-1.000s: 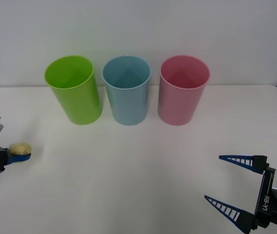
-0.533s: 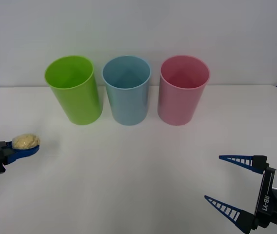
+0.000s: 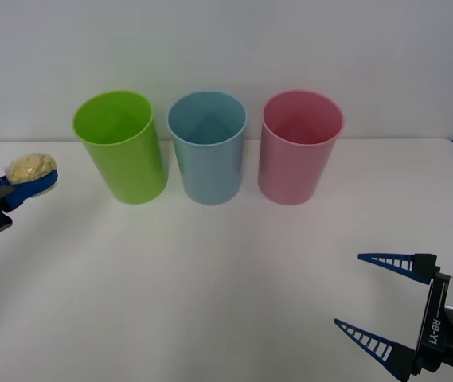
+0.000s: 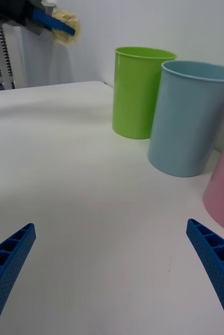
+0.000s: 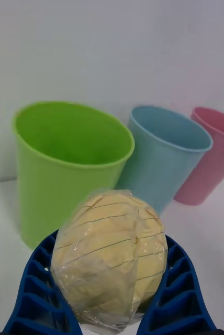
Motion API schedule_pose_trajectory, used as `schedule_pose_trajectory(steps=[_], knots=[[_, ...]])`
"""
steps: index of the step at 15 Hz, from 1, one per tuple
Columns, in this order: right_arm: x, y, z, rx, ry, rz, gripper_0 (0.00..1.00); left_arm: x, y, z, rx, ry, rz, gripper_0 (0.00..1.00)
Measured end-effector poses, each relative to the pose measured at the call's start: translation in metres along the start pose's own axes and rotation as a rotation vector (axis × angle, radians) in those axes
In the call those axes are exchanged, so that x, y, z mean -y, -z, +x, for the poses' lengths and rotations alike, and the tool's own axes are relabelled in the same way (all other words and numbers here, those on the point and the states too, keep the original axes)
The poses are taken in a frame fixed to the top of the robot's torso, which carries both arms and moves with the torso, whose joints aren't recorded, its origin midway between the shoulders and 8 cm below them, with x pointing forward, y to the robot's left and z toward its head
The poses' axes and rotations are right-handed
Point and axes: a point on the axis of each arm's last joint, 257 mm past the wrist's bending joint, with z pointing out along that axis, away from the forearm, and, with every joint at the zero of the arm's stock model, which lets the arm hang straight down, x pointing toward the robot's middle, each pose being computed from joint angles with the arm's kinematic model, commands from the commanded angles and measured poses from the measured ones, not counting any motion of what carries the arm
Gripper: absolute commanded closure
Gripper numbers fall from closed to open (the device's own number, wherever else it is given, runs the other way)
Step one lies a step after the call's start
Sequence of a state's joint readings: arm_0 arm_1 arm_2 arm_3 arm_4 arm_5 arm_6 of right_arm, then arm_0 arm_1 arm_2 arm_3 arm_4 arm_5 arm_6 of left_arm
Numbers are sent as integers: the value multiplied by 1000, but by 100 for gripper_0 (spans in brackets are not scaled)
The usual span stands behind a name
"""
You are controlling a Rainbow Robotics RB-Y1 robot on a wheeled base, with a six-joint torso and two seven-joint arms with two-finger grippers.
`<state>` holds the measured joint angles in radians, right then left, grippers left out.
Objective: Put cans in the blue bin and PET bottles in the pink bin and trash in the green bin.
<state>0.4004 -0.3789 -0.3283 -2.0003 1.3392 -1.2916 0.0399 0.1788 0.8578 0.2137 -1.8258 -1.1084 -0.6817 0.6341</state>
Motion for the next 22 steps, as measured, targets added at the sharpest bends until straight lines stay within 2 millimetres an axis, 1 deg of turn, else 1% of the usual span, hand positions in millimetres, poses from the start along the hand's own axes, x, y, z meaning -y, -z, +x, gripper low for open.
schedule_pose_trajectory(steps=[2,4,7,8,9,11,17,19,22], knots=[[0,0,0,0,0,0,0,4,-3,-33,73,18,-32,100],[0,0,0,0,0,0,0,12,-12,-59,124,25,-35,100],[0,0,0,0,0,0,0,17,-37,-82,158,12,-45,100],[0,0,0,0,0,0,0,18,-46,-87,153,11,-43,100],[0,0,0,0,0,0,0,18,-54,-91,143,10,-40,100],[0,0,0,0,0,0,0,10,-67,-96,112,2,-41,100],[0,0,0,0,0,0,0,-26,-99,-101,44,-33,-89,100],[0,0,0,0,0,0,0,-36,-111,-99,17,-41,-104,100],[0,0,0,0,0,0,0,-44,-122,-91,-22,-53,-116,100]])
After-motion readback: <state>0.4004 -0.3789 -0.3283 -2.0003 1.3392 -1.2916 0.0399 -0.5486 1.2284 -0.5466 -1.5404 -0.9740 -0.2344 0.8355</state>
